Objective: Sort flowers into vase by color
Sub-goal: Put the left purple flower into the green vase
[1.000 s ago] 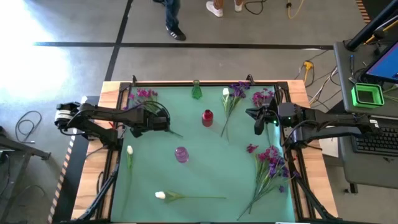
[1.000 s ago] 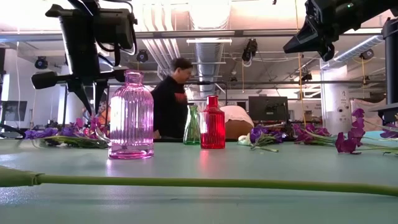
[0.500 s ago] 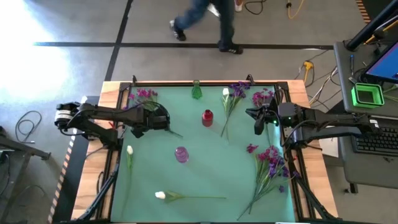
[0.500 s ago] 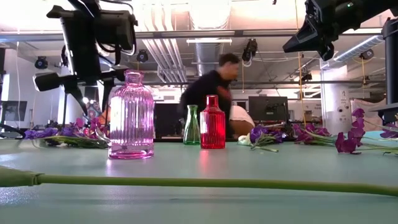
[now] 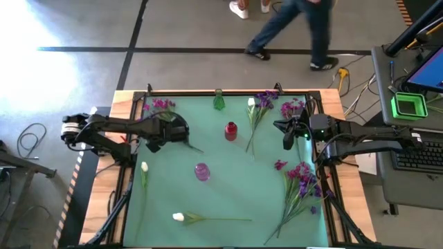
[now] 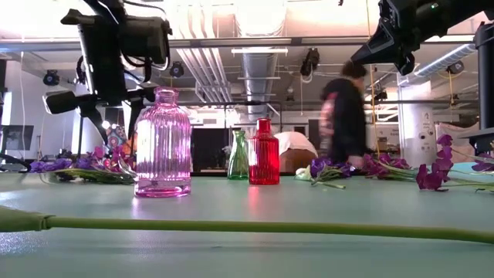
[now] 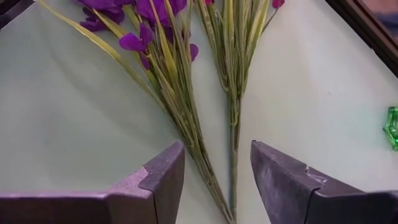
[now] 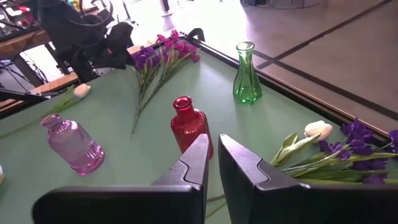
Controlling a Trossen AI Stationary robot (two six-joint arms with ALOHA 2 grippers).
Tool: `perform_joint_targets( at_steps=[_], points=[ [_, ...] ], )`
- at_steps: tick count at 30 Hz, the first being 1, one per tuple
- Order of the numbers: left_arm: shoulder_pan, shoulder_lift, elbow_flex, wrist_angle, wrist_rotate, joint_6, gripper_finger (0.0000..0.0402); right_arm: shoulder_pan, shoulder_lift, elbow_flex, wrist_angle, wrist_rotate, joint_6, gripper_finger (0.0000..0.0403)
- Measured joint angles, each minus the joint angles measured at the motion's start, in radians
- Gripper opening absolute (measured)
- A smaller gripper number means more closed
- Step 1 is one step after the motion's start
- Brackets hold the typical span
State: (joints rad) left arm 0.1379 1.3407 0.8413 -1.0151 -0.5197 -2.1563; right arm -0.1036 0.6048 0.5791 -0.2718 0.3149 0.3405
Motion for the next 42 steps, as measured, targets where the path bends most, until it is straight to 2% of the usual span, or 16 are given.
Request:
perform_joint_targets(
  at_steps=[16, 23, 42],
  points=[
    [0.093, 0.0, -0.019, 0.046, 0.014, 0.005, 0.0172, 0.001, 0.0, 0.0, -0.021, -0.009, 0.003, 0.0029],
    [0.134, 0.0, -0.123, 0.162, 0.04, 0.015, 0.0172, 0.001, 0.0, 0.0, -0.041, -0.009, 0.003, 0.0029],
    [0.134, 0.0, -0.33, 0.462, 0.03, -0.02, 0.0171, 0.001, 0.0, 0.0, -0.038, -0.009, 0.0, 0.0029]
  ],
)
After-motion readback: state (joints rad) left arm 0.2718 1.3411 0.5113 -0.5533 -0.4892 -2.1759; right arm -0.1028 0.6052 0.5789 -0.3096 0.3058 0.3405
